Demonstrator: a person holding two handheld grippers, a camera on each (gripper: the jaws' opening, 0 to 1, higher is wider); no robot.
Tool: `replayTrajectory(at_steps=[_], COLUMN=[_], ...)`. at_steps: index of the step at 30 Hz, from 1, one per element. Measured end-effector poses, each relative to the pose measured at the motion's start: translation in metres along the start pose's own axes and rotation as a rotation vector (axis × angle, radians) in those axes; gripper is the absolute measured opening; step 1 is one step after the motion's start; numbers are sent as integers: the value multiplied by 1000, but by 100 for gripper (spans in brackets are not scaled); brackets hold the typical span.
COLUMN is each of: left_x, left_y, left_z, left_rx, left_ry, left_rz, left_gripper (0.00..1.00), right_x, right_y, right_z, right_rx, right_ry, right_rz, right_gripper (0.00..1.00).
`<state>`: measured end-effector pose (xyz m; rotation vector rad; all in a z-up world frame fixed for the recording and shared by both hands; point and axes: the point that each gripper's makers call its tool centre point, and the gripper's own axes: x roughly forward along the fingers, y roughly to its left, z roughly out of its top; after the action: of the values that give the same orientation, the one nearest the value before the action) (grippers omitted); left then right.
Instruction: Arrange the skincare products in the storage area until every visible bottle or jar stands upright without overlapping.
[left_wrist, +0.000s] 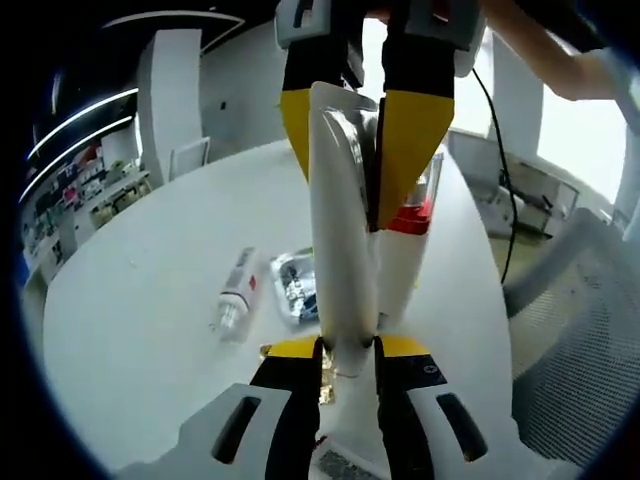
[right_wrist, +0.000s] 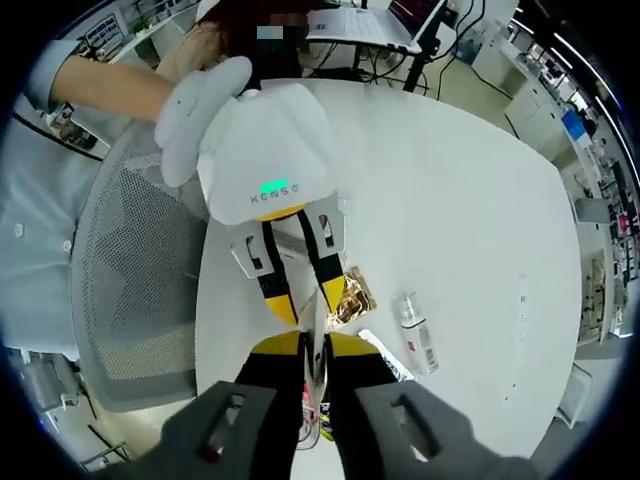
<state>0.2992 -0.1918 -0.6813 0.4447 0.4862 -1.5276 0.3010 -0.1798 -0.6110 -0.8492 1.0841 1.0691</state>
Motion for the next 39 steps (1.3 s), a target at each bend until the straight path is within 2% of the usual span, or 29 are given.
replayTrajectory(at_steps=[2,3,6,15,19,39], left_x=[1,1,2,4,5,8], left_y=[-2,-4,-2,-3,-6,-17], left_z=[2,1,0,1,2,2], left_rx=[77,90,60,72,78,93], left_ry=[-13,-15,-14,-14,-3,7], left_rz=[-37,-50,-67,-110,-122,-133], left_gripper=[17,17,17,16,16,16], right_x=[0,0,0,1,1,3], right_y=[1,2,3,-1,2,10], right_z=[-1,-1,-1,-3,-4,-10], right_rx=[12,15,19,108,122,91], right_ry=[-2,-3,-3,-13,-8,23], right_rz=[15,19,25,67,83,96], right_gripper=[7,7,7,7,7,8])
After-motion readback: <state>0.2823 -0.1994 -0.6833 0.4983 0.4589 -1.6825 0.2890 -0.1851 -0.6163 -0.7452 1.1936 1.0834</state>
